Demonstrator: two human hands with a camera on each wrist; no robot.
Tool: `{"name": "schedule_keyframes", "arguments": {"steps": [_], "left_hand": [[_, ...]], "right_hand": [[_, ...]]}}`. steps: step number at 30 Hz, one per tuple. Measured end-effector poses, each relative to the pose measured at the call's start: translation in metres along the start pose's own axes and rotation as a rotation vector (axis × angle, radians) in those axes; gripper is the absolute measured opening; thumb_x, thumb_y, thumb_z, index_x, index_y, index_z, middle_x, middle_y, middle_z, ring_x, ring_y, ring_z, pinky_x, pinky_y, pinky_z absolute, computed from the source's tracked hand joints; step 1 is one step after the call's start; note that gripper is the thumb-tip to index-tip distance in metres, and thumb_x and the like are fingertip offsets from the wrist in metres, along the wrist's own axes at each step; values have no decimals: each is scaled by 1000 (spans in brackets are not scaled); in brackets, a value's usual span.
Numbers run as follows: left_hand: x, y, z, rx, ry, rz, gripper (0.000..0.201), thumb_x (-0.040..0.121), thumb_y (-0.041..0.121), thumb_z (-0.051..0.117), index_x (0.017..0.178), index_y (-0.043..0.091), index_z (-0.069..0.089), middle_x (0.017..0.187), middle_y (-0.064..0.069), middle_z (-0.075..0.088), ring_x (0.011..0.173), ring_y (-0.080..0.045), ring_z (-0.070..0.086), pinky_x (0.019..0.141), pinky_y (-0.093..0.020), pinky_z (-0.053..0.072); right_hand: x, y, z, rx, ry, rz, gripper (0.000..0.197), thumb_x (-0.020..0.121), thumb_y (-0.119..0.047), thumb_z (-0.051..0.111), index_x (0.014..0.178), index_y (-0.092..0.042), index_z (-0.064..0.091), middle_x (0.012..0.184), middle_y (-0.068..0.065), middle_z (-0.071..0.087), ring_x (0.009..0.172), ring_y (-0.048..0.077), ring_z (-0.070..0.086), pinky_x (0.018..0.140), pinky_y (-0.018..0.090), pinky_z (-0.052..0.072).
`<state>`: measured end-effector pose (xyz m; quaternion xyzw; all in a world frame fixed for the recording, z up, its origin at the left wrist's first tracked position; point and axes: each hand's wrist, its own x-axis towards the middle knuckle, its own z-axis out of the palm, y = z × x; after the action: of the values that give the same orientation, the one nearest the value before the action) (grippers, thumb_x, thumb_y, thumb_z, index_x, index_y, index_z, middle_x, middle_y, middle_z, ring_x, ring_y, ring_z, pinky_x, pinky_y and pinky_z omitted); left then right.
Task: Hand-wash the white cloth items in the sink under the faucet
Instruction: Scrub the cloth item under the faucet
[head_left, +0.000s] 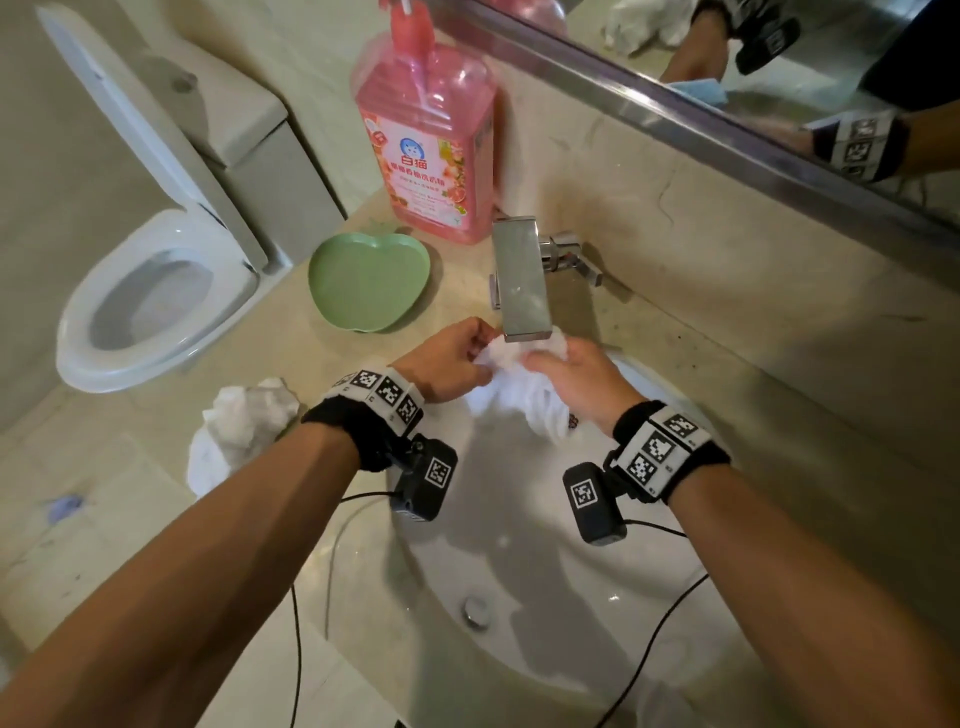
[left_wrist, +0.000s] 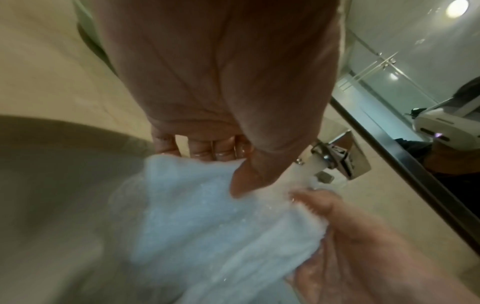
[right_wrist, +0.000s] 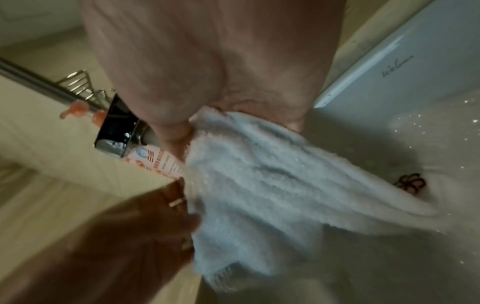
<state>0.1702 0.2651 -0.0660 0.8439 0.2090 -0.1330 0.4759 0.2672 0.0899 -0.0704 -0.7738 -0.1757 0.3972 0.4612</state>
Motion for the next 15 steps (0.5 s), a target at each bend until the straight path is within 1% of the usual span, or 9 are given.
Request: {"name": "schedule_keyframes", "arguments": {"steps": [3,5,7,9,10,11,13,14,15], "left_hand": [[0,-14,7,30,-11,-47,30,89,17,67,116,9,56,106,-6,62,96,-26,59,90,-39,48],[2,-17,14,-23,21,-63,27,94,26,62,114,9,62,109,-7,66,102,-27,62,94,-40,49],[6,-14,22,-66,39,-78,32,99,38,53,112,11,66,109,-8,69,104,-27,64,96,-41,49],[8,-5,30,-173,54,-98,38,99,44,50,118,15,66,112,-6,70,106,-25,64,100,-45,48],[10,0,34,-299,66,-113,38,98,41,54,122,15,65,115,-6,70,108,-26,65,101,-47,47],[11,5,36,-477,73,-135,37,96,33,58,126,12,62,117,-9,70,109,-29,65,101,-50,49],[13,13,38,-763,89,-164,38,94,12,61,131,6,58,121,-17,67,109,-35,66,94,-53,53],[13,15,37,-779,110,-166,37,94,6,59,131,4,57,121,-19,67,107,-36,66,90,-53,55],[13,15,34,-717,134,-156,34,95,6,57,129,3,58,119,-21,67,105,-36,67,89,-53,56]], "right_hand": [[3,0,-8,74,130,32,27,87,-39,66,89,-13,71,75,2,66,70,16,62,70,32,46],[2,-2,-13,139,172,33,33,84,-40,66,88,-7,69,76,5,65,73,19,62,72,35,46],[0,-5,-19,201,199,17,45,79,-41,66,91,2,67,79,11,64,75,23,61,74,37,46],[-3,-7,-23,255,215,2,51,75,-40,67,92,8,65,78,16,63,73,25,61,72,38,47],[-4,-8,-25,270,214,-5,51,75,-40,67,91,9,65,78,18,62,73,26,60,71,38,47],[-5,-9,-27,272,208,-9,50,76,-39,67,89,9,65,77,20,62,72,27,60,71,38,47],[-6,-7,-28,262,204,-1,38,80,-36,69,83,2,68,78,23,66,72,29,64,72,40,51],[-7,-5,-29,259,211,9,30,82,-33,70,81,-2,70,80,21,69,74,32,67,74,42,54],[-6,-2,-29,254,223,23,27,84,-31,72,81,-4,71,83,20,72,78,35,69,77,45,56]]}}
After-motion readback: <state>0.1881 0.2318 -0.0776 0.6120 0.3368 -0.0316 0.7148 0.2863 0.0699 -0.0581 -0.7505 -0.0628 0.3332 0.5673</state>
